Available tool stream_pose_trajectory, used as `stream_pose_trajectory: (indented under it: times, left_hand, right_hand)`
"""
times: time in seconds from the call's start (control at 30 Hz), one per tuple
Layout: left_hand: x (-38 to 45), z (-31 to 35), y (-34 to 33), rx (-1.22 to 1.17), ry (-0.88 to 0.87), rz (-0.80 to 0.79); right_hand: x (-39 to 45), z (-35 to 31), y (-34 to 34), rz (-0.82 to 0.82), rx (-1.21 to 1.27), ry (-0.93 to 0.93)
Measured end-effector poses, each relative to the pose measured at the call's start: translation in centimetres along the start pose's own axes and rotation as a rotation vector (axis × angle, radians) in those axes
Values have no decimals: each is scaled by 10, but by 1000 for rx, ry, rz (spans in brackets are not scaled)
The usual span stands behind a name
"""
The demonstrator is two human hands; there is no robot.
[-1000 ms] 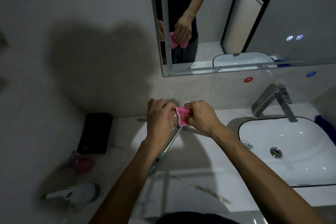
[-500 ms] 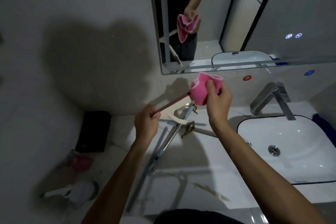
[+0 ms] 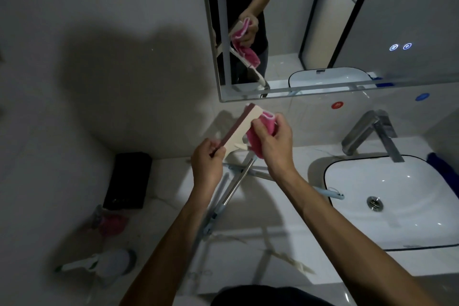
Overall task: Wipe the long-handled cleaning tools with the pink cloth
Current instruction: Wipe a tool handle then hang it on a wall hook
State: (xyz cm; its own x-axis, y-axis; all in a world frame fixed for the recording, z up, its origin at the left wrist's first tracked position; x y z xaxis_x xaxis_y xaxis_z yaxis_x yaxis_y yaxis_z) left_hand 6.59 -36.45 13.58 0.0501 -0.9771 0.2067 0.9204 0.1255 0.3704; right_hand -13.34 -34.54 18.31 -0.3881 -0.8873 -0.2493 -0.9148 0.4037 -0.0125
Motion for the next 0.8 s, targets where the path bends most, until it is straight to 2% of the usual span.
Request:
stream_pose_trajectory:
  times: [0.1,0.17,0.2,0.27,0.37,0.53,0.6,0.7,0.8]
  left_hand:
    - [-2,8,-10,-85,-4,-17]
    - [-3,16,-14,-125,-23,-30]
    - [-2,18,-16,-143,-24,-37]
    - [0,20,-16,-175,-24,-44]
    - [2,15,-15,-250,14,-28]
    - [1,10,-16,-308,52,-23]
    - [1,7,-14,-308,65,-5]
    - [-2,5,-17,-343,72,-36]
    - [-5,13,-23,-402,22,-104]
  right_hand:
    - [-3,3,-10,-107,75,-71]
    - [-1,7,-18,-260,190,-131]
    - [-1,8,-20,-308,171,-142]
    - [-4,4,-22,-339,-46,-63]
    - [-9,-5,-28,-315,-293,94]
    - [-12,6,-35,-317,-507,188]
    - [-10,10,-26,-234,-524,179]
    - [-4,9,-10,-125,-420,133]
    - [-7,1,-8,-65,-497,195]
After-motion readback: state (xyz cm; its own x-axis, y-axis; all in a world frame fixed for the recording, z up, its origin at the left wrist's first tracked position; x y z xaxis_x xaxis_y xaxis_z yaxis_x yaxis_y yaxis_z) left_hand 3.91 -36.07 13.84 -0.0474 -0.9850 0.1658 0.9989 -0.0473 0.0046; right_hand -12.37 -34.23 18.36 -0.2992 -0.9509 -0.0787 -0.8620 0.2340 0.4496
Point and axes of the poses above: each hand's wrist, its own x-axis towards the middle knuckle, its own y-axis out of the back of the hand, z = x × y, the point moved 9 cm from there along x, towards the middle knuckle, and after that the axes turned 14 degrees about -y, right-handed, at the moved point
